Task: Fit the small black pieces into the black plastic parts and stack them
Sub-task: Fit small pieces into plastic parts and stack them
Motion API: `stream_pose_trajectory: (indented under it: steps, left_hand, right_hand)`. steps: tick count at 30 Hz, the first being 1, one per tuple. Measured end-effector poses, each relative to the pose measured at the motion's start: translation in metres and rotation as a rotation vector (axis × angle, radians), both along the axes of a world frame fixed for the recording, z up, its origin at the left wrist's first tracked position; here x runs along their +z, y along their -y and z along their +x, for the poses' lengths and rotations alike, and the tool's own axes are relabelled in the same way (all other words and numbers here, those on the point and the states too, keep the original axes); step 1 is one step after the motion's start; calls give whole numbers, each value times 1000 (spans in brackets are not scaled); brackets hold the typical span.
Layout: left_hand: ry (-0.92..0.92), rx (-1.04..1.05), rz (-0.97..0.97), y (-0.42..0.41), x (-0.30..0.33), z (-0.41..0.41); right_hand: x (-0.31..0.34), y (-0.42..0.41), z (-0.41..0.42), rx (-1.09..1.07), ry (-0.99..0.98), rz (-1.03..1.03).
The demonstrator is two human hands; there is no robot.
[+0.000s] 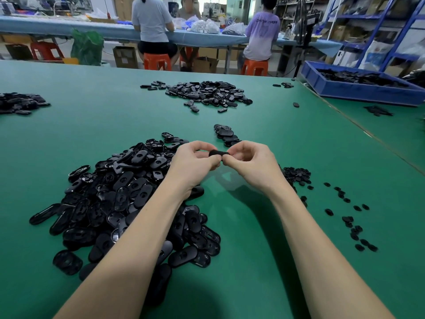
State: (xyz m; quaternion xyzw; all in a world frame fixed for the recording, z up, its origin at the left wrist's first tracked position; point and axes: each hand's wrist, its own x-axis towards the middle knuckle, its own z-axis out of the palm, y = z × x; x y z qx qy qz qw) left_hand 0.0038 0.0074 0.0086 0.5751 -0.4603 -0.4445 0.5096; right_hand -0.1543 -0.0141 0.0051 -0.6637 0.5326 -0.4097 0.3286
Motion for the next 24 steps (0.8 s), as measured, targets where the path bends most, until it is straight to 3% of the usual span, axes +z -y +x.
stream_pose_trajectory:
  steps: [5,8,11,15,24]
  left_hand:
    - [-40,-17,-4,3,-2,4]
    - [5,-9,-32,6,-1,8]
    - [220,15,-89,8,1,18]
    - [644,-28,-217,5,6,28]
    - [907,-217,-170,4,10,45]
  right_hand:
    - [3,3,-2,-7,-348,-206]
    - [6,13,-3,-105,-415,-223]
    - [10,34,-9,-204,-474,-145]
    - [16,67,-6,-259,-526,-53]
    - [16,91,0,-251,-655,10]
